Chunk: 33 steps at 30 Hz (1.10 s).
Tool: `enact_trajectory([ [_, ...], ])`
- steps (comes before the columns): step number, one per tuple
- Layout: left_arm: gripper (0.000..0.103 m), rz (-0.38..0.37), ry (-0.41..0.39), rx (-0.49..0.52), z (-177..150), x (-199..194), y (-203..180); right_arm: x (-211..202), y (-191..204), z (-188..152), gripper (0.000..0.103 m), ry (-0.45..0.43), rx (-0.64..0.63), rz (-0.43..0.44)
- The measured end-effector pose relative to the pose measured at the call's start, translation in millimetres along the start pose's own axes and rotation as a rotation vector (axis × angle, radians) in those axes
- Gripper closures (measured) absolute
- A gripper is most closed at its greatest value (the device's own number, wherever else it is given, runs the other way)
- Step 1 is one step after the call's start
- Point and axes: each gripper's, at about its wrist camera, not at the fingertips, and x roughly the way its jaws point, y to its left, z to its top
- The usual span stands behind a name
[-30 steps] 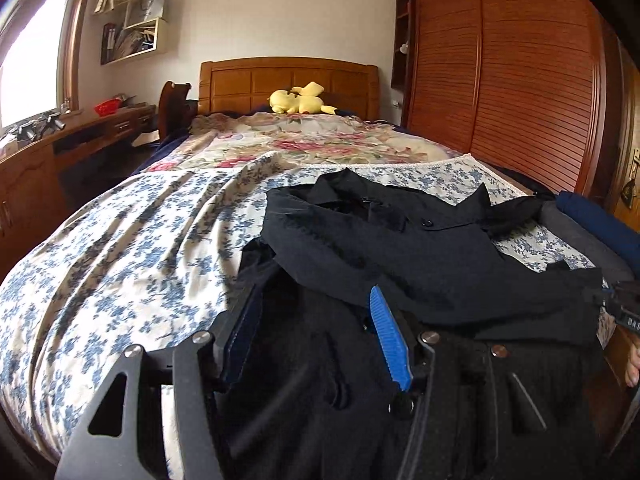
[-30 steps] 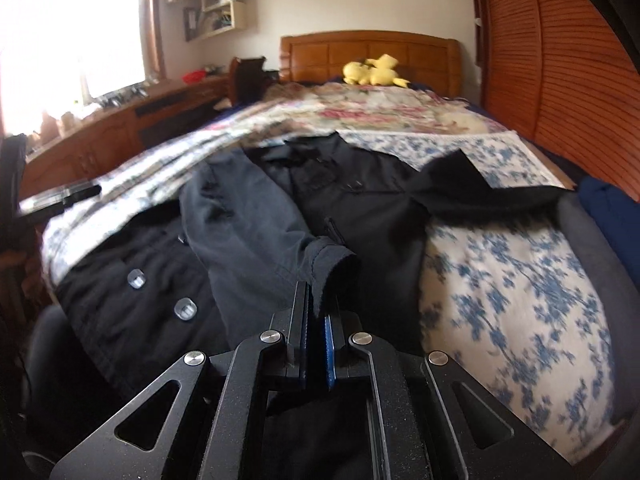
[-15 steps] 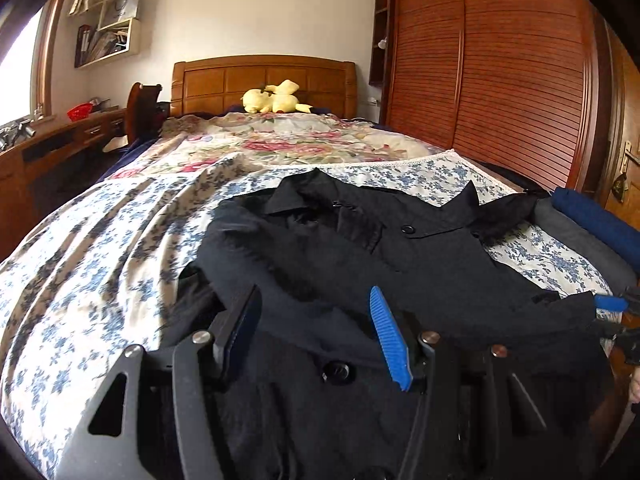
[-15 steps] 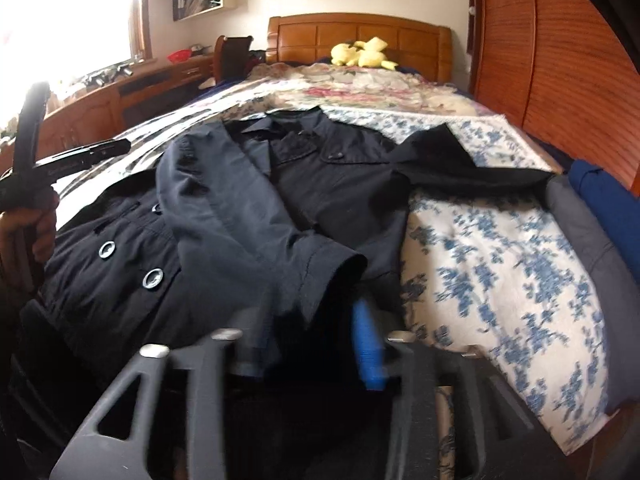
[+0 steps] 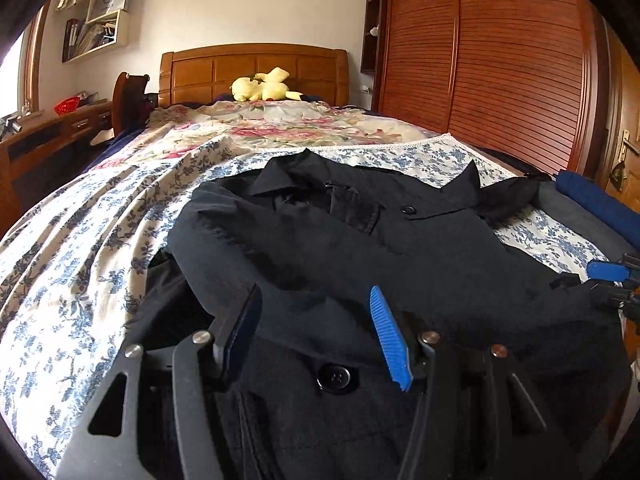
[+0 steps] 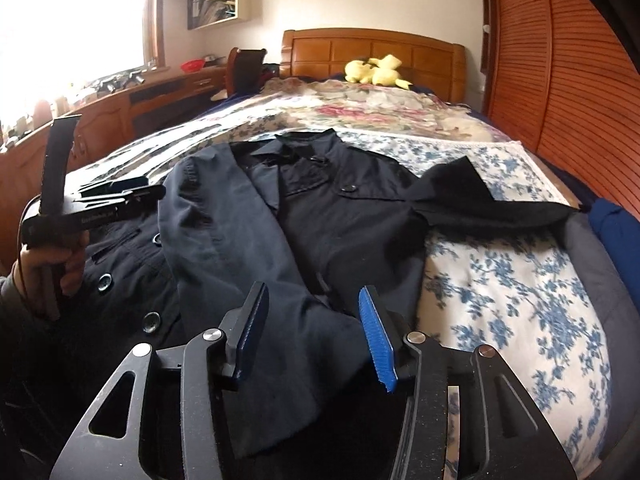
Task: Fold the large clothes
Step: 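Move the right tool to the other coat sleeve and reach its cuff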
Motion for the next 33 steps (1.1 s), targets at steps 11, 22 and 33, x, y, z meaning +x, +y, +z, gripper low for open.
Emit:
enact_trajectory([
  [11, 0.048, -0.013, -0.005, -0.046, -1.6, 0.1, 8.0, 42.4, -19.6, -29.6, 0.055, 0.167, 0.054, 0.001],
  [22, 0.048, -0.016, -0.008, -0.045, -1.8, -1.2, 7.5, 4.7, -35.0, 15.7, 0.056, 0.067, 0.017, -0.055],
  [33, 0.048, -0.013, -0.009, -0.038, -1.1, -2.3, 6.2, 31.2, -102.3, 65.5, 0.041, 0.035, 0.057, -0.17],
])
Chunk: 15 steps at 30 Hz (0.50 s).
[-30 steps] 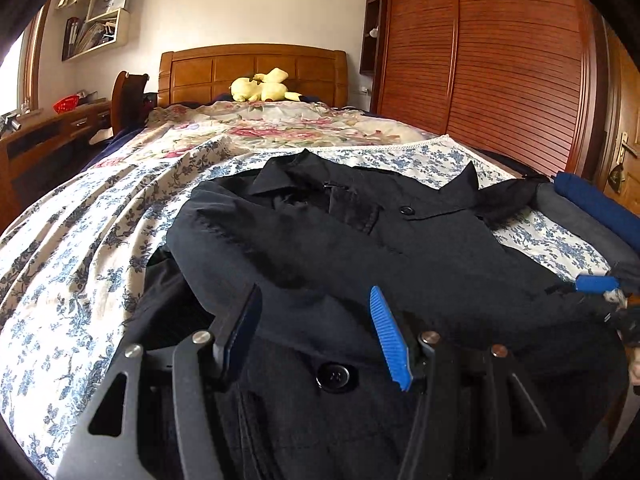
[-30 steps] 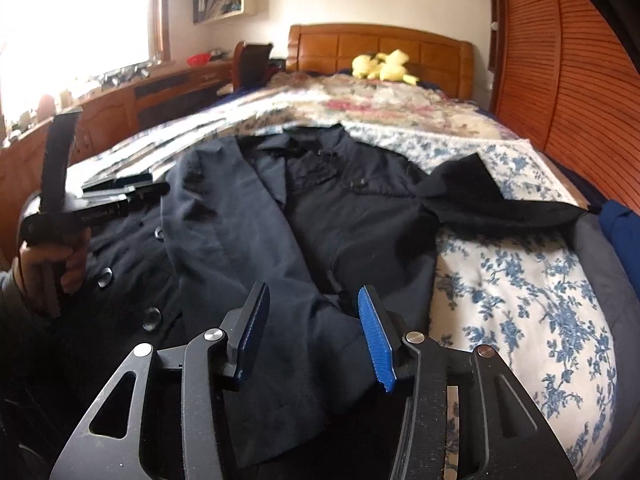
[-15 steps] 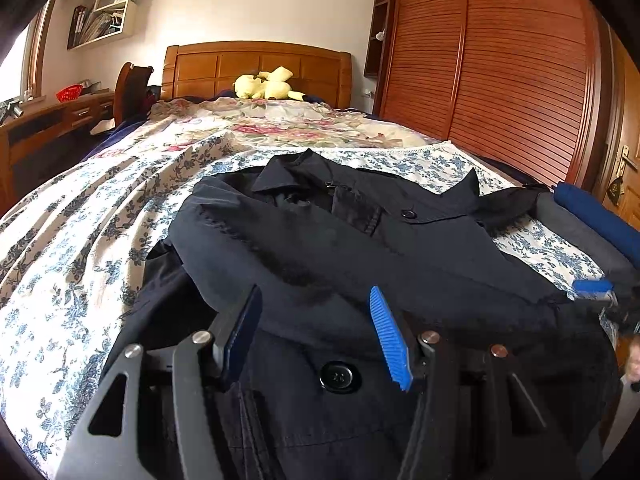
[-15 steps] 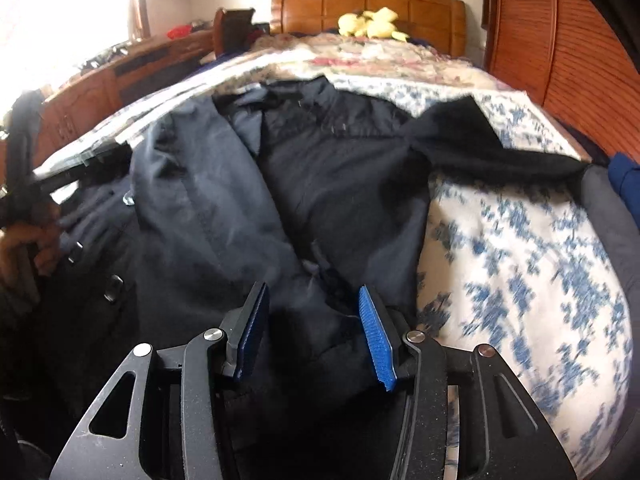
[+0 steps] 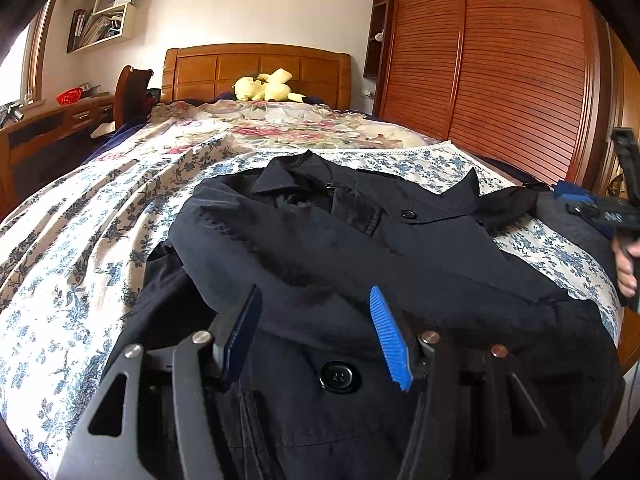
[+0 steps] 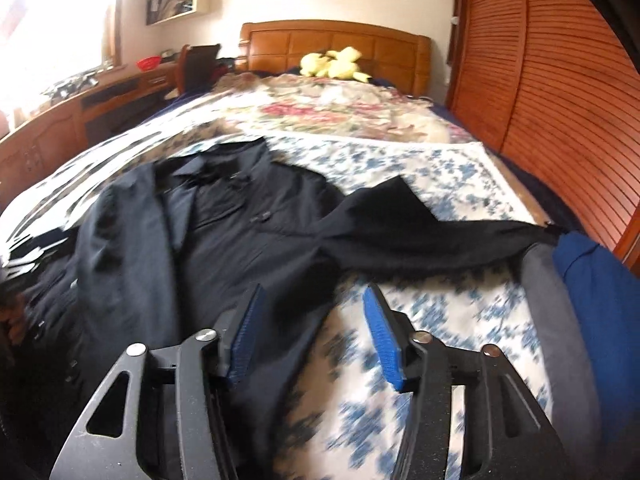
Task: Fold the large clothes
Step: 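Move the right tool to the other coat sleeve and reach its cuff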
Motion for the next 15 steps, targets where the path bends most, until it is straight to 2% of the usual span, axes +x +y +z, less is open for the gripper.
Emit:
enact_trajectory([
  [1, 0.048, 0.0, 0.0, 0.001, 0.0, 0.1, 0.1, 4.9, -5.8, 3.0, 0.039, 0.001, 0.008, -0.007],
  [7, 0.048, 0.008, 0.002, 0.013, 0.9, 0.4, -3.5, 50.9, -50.6, 20.5, 0.038, 0.053, 0.078, -0.086],
  [15, 0.048, 0.005, 0.006, 0.013, -0.3, 2.8, -4.6, 106.4, -100.5, 18.8, 0.038, 0.152, 0.19, -0.161],
])
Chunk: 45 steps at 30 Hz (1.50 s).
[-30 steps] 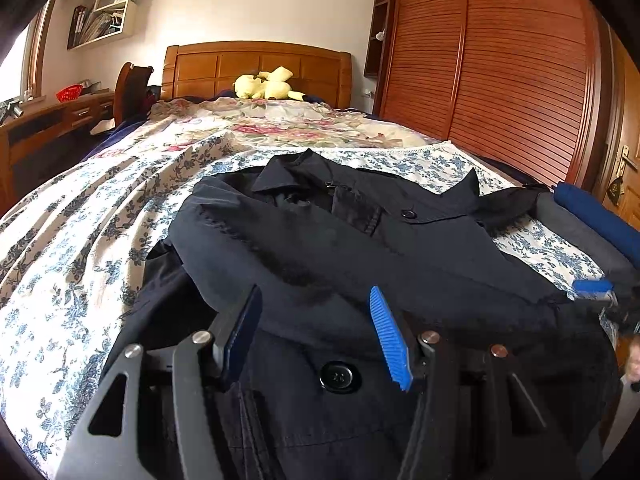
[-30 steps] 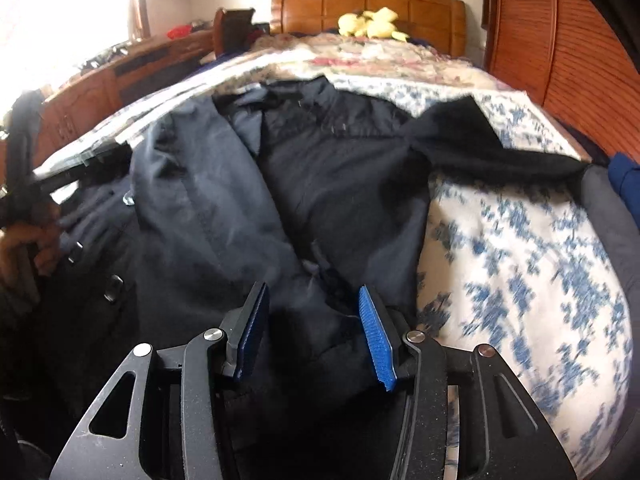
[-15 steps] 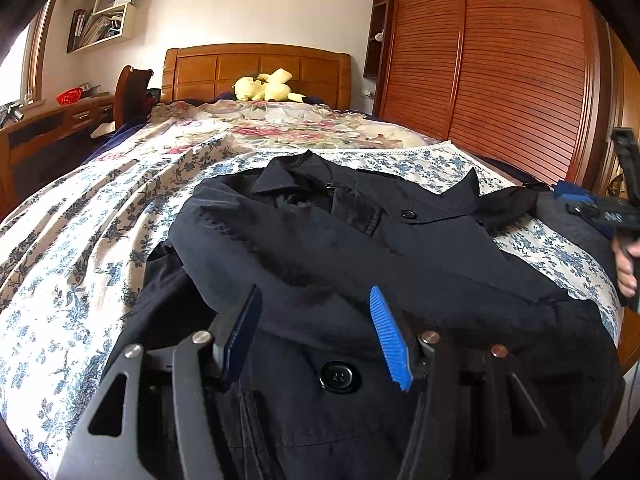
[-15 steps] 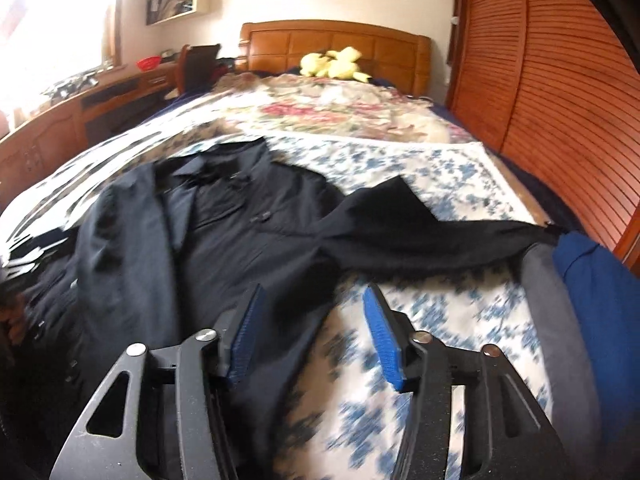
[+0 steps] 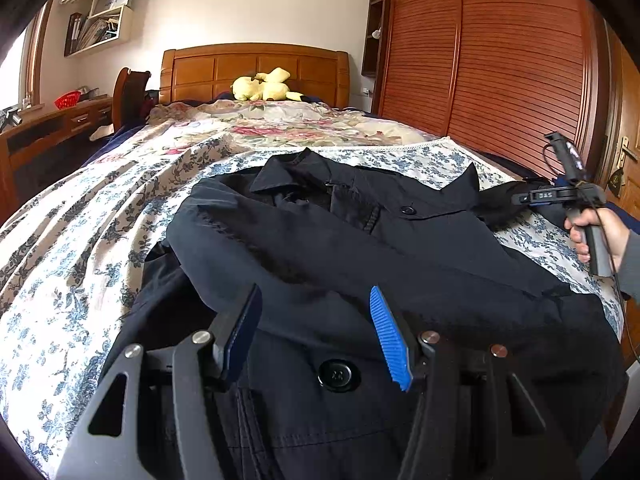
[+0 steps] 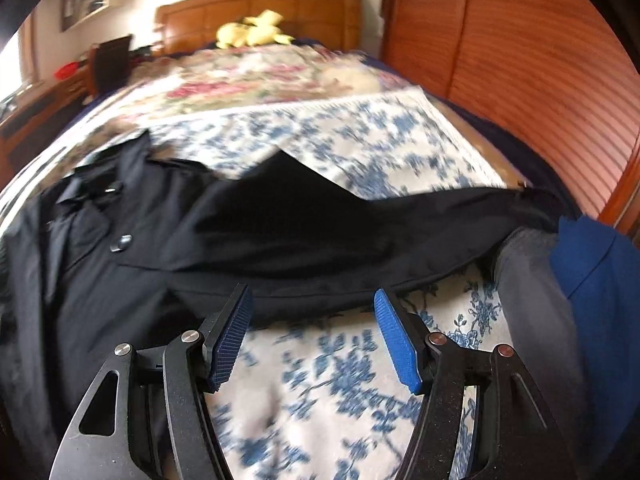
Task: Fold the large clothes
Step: 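Move the right tool to the other coat sleeve and reach its cuff, then grasp the sleeve cuff with the right gripper and lift it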
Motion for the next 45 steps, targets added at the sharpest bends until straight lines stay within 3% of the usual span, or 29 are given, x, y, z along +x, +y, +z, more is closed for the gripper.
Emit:
enact_trajectory([
  [6, 0.048, -0.005, 0.007, -0.006, -0.5, 2.7, 1.5, 31.2, -19.5, -2.3, 0.038, 0.082, 0.095, -0.024],
  [12, 0.048, -0.008, 0.006, -0.004, -1.3, 3.1, 2.0, 50.1, -33.1, -0.4, 0.038, 0.121, 0.183, 0.009],
  [14, 0.048, -0.008, 0.006, -0.004, -1.2, 3.1, 1.8, 54.5, -34.1, 3.6, 0.057, 0.125, 0.184, 0.032],
  [15, 0.048, -0.008, 0.007, -0.004, -1.2, 3.2, 1.8, 55.7, -32.7, 6.3, 0.085, 0.128, 0.171, 0.044],
  [16, 0.048, -0.009, 0.007, -0.005, -1.6, 3.2, 2.1, 52.5, -28.3, 10.1, 0.095, 0.117, 0.141, 0.035],
  [18, 0.048, -0.009, 0.006, -0.004, -1.6, 3.2, 2.1, 41.8, -16.8, 19.0, 0.099, 0.072, 0.078, 0.013],
  [22, 0.048, -0.008, 0.006, -0.005, -1.5, 3.1, 2.1, -6.5, 10.3, 37.8, 0.1, -0.077, -0.017, 0.034],
  [25, 0.048, -0.008, 0.005, -0.006, -2.0, 3.3, 2.3, -50.1, 42.1, 47.9, 0.1, -0.167, -0.094, 0.12],
  [28, 0.048, -0.008, 0.005, -0.005, -1.9, 3.2, 2.3, -81.0, 76.7, 46.2, 0.1, -0.199, -0.179, 0.203],
  [34, 0.048, -0.006, 0.008, -0.001, -2.8, 4.1, 2.1, -104.4, 133.2, 19.4, 0.1, -0.146, -0.271, 0.328],
  [37, 0.048, -0.009, 0.004, -0.002, -2.9, 3.6, 2.7, -86.8, 148.5, -2.9, 0.1, -0.06, -0.286, 0.332],
  [40, 0.048, -0.01, 0.002, -0.007, -3.5, 3.5, 3.7, -73.2, 157.3, -19.9, 0.1, -0.023, -0.354, 0.291],
  [43, 0.048, -0.01, 0.004, -0.01, -4.2, 3.3, 4.0, -62.7, 154.2, -26.3, 0.099, 0.019, -0.339, 0.281],
  [45, 0.048, -0.009, 0.004, -0.008, -4.2, 3.3, 3.6, -62.8, 152.4, -28.1, 0.093, 0.027, -0.334, 0.274],
])
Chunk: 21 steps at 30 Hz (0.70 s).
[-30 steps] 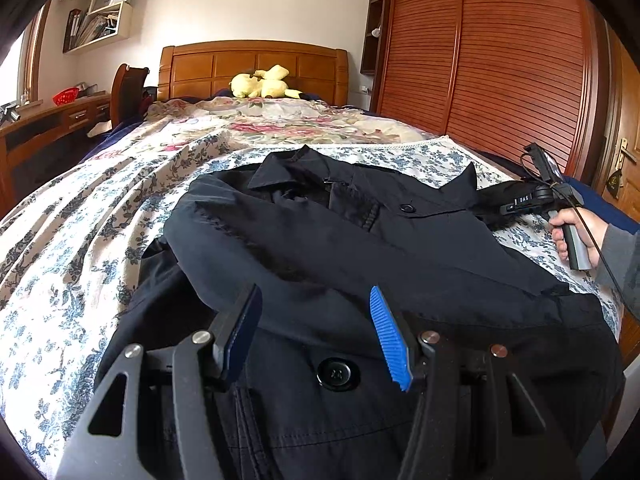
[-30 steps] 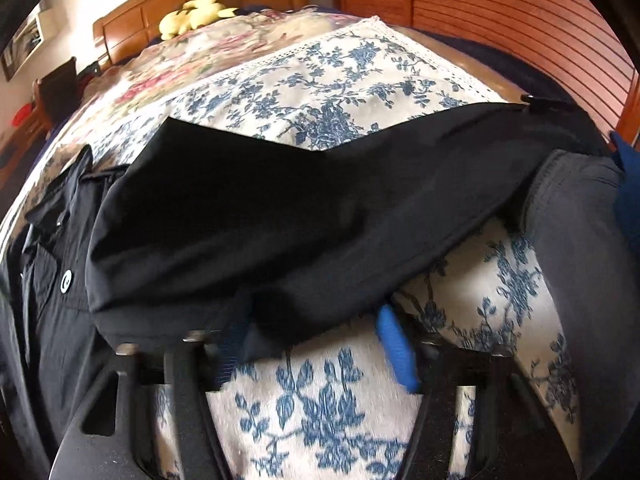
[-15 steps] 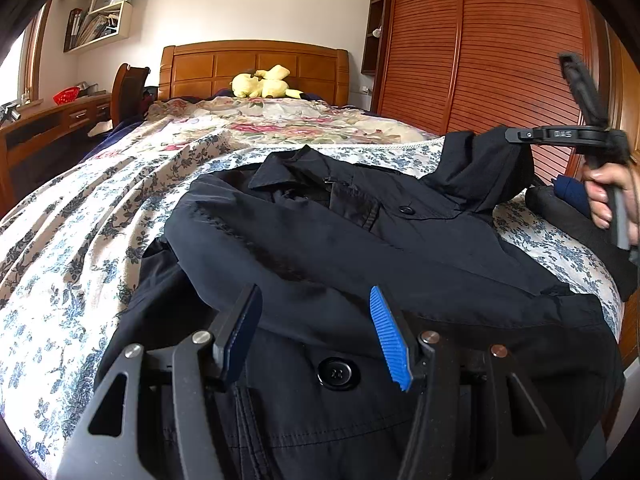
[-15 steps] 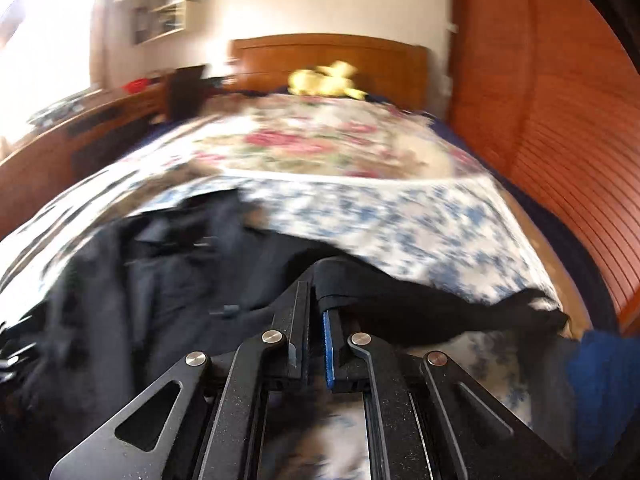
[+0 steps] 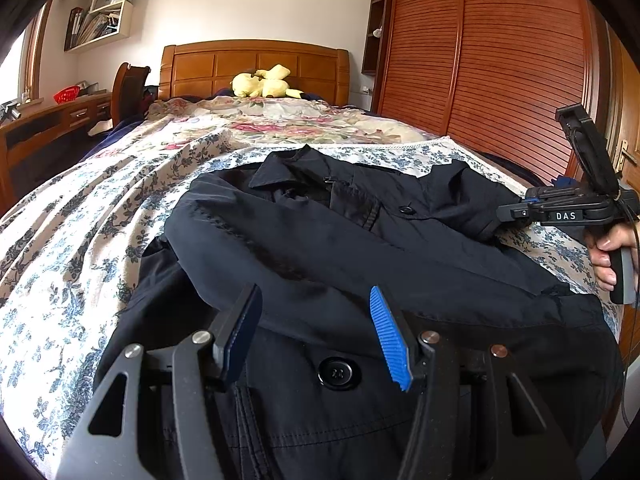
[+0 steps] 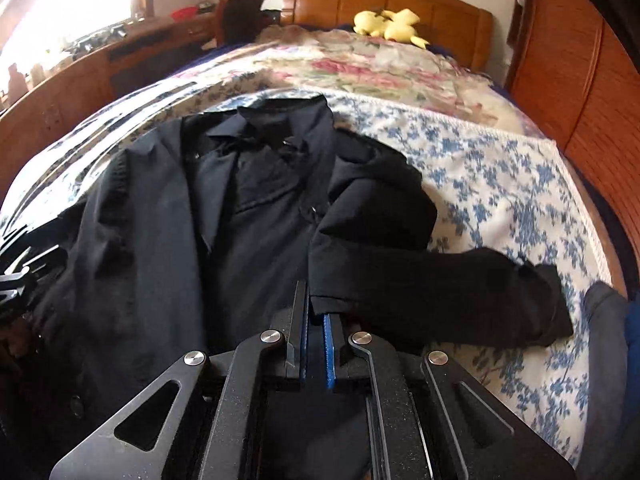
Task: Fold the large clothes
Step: 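Grasp the sleeve cuff with the right gripper and lift it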
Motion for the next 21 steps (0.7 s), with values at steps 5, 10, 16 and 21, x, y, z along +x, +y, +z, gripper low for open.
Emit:
enact_trajectory([
  [5, 0.048, 0.001, 0.0, 0.003, -0.2, 0.1, -0.9, -17.7, -1.8, 4.5, 0.064, -0.035, -0.015, -0.087],
  [10, 0.048, 0.002, 0.0, 0.003, 0.0, 0.0, -1.2, -52.4, -29.5, 26.1, 0.045, -0.167, 0.025, -0.149],
  [16, 0.048, 0.002, -0.001, 0.003, 0.0, 0.0, -1.2, -45.4, -70.3, 35.5, 0.039, -0.168, 0.09, -0.237],
  [21, 0.048, 0.001, -0.001, 0.003, -0.1, -0.2, -1.3, -10.6, -108.5, 18.8, 0.038, -0.083, 0.15, -0.285],
])
